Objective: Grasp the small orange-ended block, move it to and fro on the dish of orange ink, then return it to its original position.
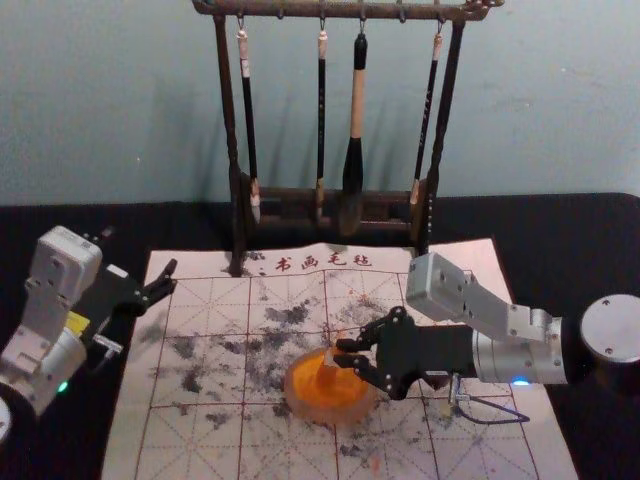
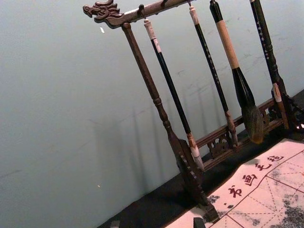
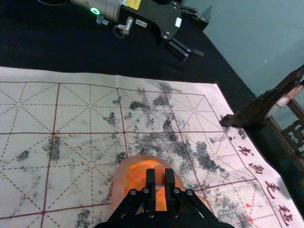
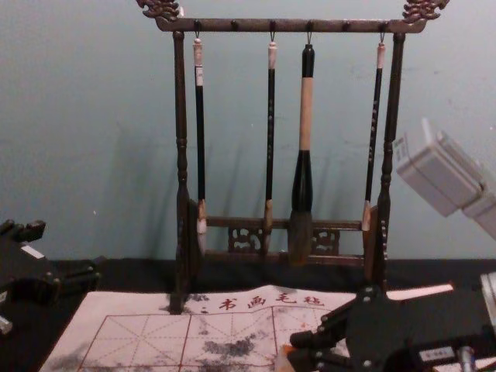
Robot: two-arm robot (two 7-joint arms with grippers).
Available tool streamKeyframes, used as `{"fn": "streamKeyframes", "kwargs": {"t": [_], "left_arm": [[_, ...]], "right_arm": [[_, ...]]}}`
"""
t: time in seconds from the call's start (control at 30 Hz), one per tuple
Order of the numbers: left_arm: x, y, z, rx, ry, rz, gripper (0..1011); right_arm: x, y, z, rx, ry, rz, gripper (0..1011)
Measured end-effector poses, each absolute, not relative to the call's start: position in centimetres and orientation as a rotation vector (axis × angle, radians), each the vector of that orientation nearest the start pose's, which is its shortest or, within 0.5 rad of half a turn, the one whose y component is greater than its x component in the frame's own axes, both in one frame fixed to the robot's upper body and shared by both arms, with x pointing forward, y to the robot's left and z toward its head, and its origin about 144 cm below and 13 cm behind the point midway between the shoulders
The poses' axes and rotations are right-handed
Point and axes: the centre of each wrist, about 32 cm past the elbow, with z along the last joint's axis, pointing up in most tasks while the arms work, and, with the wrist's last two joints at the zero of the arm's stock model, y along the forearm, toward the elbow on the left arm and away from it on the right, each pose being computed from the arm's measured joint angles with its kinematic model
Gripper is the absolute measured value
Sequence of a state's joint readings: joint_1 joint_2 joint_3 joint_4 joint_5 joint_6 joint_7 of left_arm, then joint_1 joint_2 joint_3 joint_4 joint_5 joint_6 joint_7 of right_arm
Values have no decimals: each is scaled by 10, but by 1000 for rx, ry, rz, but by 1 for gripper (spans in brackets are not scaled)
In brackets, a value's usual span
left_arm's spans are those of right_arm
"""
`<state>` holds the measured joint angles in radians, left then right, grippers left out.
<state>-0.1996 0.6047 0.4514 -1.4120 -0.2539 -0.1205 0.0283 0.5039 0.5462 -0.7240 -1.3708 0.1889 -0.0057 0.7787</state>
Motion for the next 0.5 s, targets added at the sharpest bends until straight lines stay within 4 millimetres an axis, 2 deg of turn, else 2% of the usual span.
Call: {"fn": "streamKeyframes", "kwargs": {"t": [0.5], "left_arm": [[489, 310, 1140, 304, -285, 1248, 1001]], "right_arm": [[544, -247, 1192, -496, -251, -321, 82]]}}
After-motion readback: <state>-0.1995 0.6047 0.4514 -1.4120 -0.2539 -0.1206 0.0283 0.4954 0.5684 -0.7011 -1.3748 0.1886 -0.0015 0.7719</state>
